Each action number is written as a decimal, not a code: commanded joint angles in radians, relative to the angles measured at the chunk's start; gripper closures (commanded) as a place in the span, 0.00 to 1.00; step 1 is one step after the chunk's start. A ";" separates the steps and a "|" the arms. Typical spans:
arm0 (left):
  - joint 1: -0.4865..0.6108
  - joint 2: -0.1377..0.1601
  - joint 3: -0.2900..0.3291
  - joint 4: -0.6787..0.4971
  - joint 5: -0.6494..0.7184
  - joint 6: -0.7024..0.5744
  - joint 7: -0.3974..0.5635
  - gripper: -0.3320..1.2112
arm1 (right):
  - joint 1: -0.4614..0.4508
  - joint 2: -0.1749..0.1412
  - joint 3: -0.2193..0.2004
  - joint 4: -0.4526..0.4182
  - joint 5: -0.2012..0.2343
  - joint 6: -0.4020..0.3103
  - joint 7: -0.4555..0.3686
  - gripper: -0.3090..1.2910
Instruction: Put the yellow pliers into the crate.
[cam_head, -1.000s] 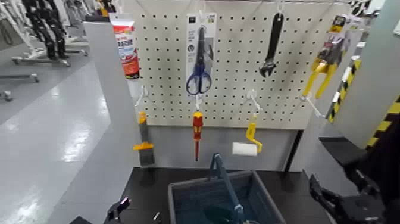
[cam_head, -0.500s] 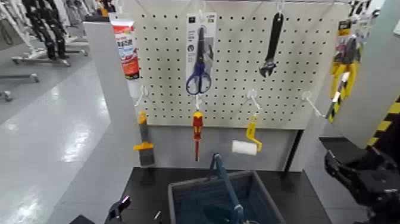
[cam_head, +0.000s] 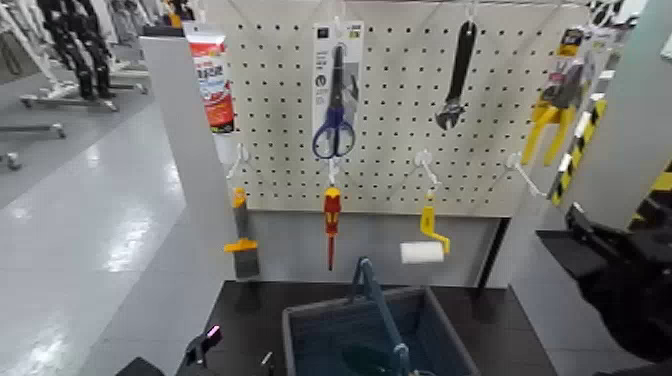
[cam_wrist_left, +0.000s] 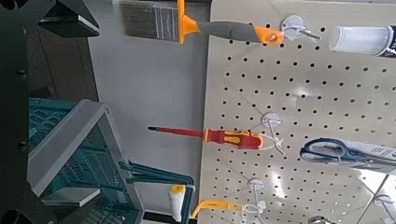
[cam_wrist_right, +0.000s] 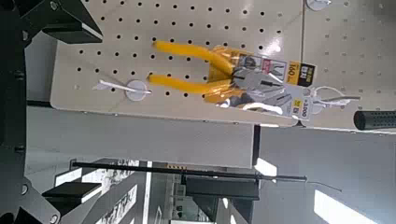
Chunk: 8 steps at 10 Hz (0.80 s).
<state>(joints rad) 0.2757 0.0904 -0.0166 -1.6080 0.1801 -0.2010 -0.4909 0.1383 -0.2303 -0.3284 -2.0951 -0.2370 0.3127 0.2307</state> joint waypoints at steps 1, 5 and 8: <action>-0.003 0.002 -0.003 0.000 -0.001 0.000 0.000 0.28 | -0.103 -0.043 -0.026 0.007 -0.019 0.055 0.015 0.31; -0.006 0.003 -0.006 0.002 -0.001 0.000 0.000 0.28 | -0.259 -0.104 -0.027 0.055 -0.027 0.148 0.104 0.31; -0.009 0.005 -0.008 0.002 -0.002 0.000 0.000 0.28 | -0.387 -0.143 -0.020 0.185 -0.108 0.175 0.245 0.31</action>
<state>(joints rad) 0.2674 0.0949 -0.0238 -1.6061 0.1781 -0.2009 -0.4909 -0.2239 -0.3638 -0.3512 -1.9432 -0.3200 0.4863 0.4723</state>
